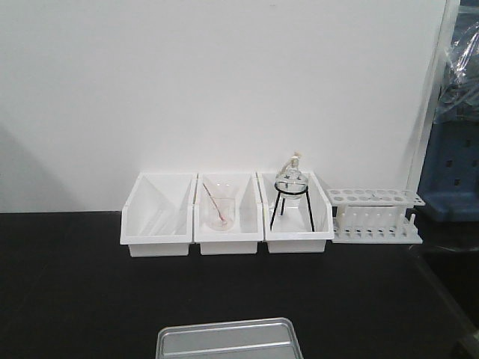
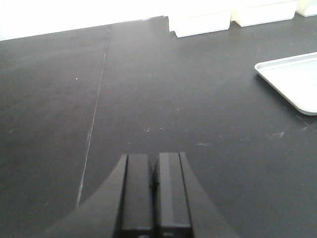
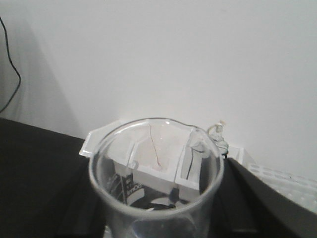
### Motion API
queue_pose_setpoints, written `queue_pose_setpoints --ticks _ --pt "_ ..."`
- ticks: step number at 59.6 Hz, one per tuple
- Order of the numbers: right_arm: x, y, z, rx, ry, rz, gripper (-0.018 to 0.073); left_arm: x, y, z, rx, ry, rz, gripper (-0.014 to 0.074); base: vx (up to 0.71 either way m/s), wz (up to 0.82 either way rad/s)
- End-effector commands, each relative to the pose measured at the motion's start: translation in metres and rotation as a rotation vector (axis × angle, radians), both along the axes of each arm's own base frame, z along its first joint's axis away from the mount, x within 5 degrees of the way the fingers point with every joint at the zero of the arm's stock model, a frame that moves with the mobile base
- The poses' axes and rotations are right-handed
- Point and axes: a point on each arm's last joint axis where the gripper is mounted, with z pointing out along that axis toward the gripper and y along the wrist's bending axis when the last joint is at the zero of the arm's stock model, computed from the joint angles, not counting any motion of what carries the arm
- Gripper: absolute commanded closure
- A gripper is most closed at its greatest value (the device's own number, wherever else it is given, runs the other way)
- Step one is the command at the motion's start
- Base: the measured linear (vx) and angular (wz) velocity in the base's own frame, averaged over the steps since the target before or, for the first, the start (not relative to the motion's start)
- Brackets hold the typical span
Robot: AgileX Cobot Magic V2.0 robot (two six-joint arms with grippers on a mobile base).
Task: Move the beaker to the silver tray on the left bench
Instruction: 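Lower the held beaker onto the silver tray with the right gripper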
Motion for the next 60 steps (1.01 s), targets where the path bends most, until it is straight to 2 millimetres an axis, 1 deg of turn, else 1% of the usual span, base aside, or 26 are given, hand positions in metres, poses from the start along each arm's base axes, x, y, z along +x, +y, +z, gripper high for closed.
queue_pose_setpoints --ticks 1,8,12,14,17,18,19,21,24,25,26,31,32,34,39,43,46,53,60 --pt "0.002 0.006 0.019 0.041 -0.122 0.06 0.0571 0.002 -0.001 0.0 -0.007 -0.062 -0.012 0.0595 0.0 0.0" --pt "0.01 0.013 0.02 0.062 -0.143 0.1 0.0571 0.002 -0.001 0.0 -0.007 -0.062 -0.012 0.0595 0.0 0.0" --pt "0.023 0.02 0.018 0.091 -0.124 0.121 0.0571 0.002 -0.001 0.0 -0.007 -0.062 -0.012 0.0595 0.0 0.0" --pt "0.033 0.024 0.016 0.11 -0.107 0.127 0.0571 0.002 -0.001 0.0 -0.007 -0.062 -0.012 0.0595 0.0 0.0" --pt "0.055 0.031 0.01 0.112 -0.055 0.123 0.0571 0.002 -0.001 0.0 -0.007 -0.062 -0.012 0.0595 0.0 0.0" --pt "0.061 0.034 0.01 0.109 -0.058 0.123 0.0571 0.002 -0.001 0.0 -0.007 -0.062 -0.012 0.0595 0.0 0.0" --pt "0.07 0.037 0.006 0.096 -0.034 0.121 0.0571 0.002 -0.001 0.0 -0.007 -0.062 -0.012 0.0595 0.0 0.0" --pt "0.083 0.043 0.005 0.074 -0.034 0.123 0.0571 0.002 -0.001 0.0 -0.007 -0.062 -0.012 0.0595 0.0 0.0" --pt "0.109 0.053 -0.005 0.029 -0.001 0.128 0.0571 0.002 -0.001 0.0 -0.007 -0.062 -0.012 0.0595 0.0 0.0" --pt "0.112 0.055 -0.006 0.026 -0.002 0.13 0.0571 0.002 -0.001 0.0 -0.007 -0.062 -0.012 0.0595 0.0 0.0" --pt "0.125 0.06 -0.011 0.02 0.017 0.135 0.0571 0.002 -0.001 0.0 -0.007 -0.062 -0.012 0.0595 0.0 0.0" --pt "0.158 0.078 -0.033 0.008 0.067 0.179 0.0571 0.002 -0.001 0.0 -0.007 -0.062 -0.012 0.0595 0.0 0.0" --pt "0.16 0.079 -0.035 0.005 0.07 0.185 0.0571 0.002 -0.001 0.0 -0.007 -0.062 -0.012 0.0595 0.0 0.0" --pt "0.174 0.088 -0.048 -0.015 0.082 0.222 0.0571 0.002 -0.001 0.0 -0.007 -0.062 -0.012 0.0595 0.0 0.0" --pt "0.193 0.105 -0.075 -0.056 0.101 0.32 0.0571 0.002 -0.001 0.0 -0.007 -0.062 -0.012 0.0595 0.0 0.0" --pt "0.204 0.116 -0.099 -0.082 0.128 0.394 0.0571 0.002 -0.001 0.0 -0.007 -0.062 -0.012 0.0595 0.0 0.0" --pt "0.21 0.122 -0.112 -0.102 0.143 0.437 0.0571 0.002 -0.001 0.0 -0.007 -0.062 -0.012 0.0595 0.0 0.0" --pt "0.222 0.127 -0.148 -0.111 0.241 0.447 0.0571 0.002 -0.001 0.0 -0.007 -0.062 -0.012 0.0595 0.0 0.0" --pt "0.226 0.126 -0.166 -0.103 0.293 0.422 0.0571 0.002 -0.001 0.0 -0.007 -0.062 -0.012 0.0595 0.0 0.0"
